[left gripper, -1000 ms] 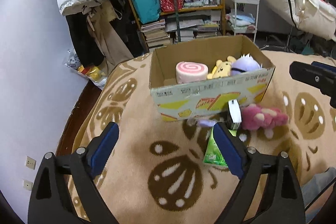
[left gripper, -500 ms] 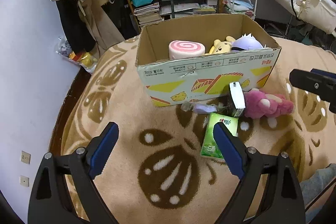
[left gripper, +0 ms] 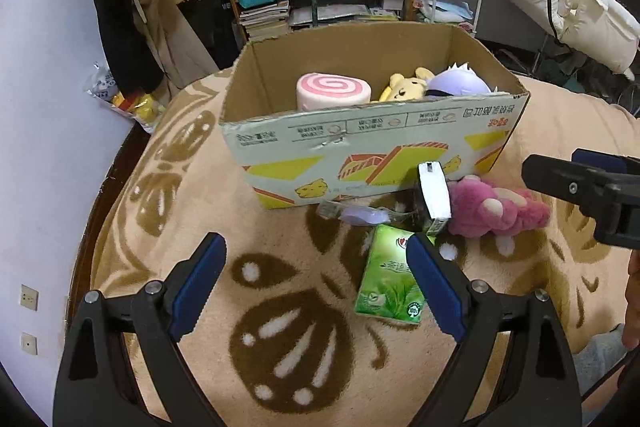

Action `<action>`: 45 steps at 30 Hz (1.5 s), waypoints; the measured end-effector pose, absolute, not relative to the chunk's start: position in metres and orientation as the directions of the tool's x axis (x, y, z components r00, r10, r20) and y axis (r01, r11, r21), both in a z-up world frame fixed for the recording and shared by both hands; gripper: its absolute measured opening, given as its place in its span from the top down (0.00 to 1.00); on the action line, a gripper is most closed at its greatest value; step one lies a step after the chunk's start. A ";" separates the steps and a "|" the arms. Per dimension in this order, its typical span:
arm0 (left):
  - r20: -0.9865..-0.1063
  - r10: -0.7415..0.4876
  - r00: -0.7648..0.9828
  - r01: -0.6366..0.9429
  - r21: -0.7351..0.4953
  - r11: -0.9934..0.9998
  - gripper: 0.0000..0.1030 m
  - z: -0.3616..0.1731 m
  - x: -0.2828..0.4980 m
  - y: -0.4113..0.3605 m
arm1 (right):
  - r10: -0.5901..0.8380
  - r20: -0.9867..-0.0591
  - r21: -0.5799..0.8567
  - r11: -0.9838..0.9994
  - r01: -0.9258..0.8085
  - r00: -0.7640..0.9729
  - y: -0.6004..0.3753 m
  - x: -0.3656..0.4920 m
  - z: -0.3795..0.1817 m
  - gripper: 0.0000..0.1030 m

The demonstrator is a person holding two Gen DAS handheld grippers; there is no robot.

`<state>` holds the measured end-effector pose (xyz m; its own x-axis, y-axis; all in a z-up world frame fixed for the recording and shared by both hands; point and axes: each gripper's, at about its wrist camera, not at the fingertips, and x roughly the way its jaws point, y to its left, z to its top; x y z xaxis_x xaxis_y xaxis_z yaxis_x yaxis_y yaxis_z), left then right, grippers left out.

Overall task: Organize soft objects
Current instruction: 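Lower the left tool onto the green tissue pack while the right tool reaches the pink bear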

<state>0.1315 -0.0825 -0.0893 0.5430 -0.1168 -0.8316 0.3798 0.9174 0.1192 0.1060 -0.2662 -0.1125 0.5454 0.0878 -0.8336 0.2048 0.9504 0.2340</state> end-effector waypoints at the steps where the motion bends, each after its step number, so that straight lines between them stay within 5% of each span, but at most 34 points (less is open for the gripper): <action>1: -0.837 -0.116 0.535 0.385 0.119 0.915 0.12 -0.092 0.132 -0.084 | 0.088 -0.838 0.232 0.951 0.206 0.539 -0.266 0.107 -0.115 0.00; 30: -0.937 -0.060 0.343 0.503 0.129 0.854 0.12 -0.159 0.134 -0.123 | 0.138 -0.928 0.242 0.929 0.280 0.346 -0.277 0.138 -0.190 0.00; 43: -0.949 -0.140 0.284 0.538 0.037 0.842 0.50 -0.165 0.129 -0.123 | 0.140 -0.937 0.239 0.926 0.294 0.320 -0.279 0.134 -0.200 0.00; 45: -0.949 -0.131 0.286 0.542 0.048 0.839 0.50 -0.166 0.126 -0.125 | 0.149 -0.942 0.240 0.925 0.293 0.301 -0.276 0.134 -0.205 0.00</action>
<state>0.1260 -0.1253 -0.1656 0.2864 -0.1305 -0.9492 0.5416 0.8393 0.0480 0.1343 -0.2763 -0.2049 0.3012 0.1491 -0.9418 0.2933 0.9253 0.2403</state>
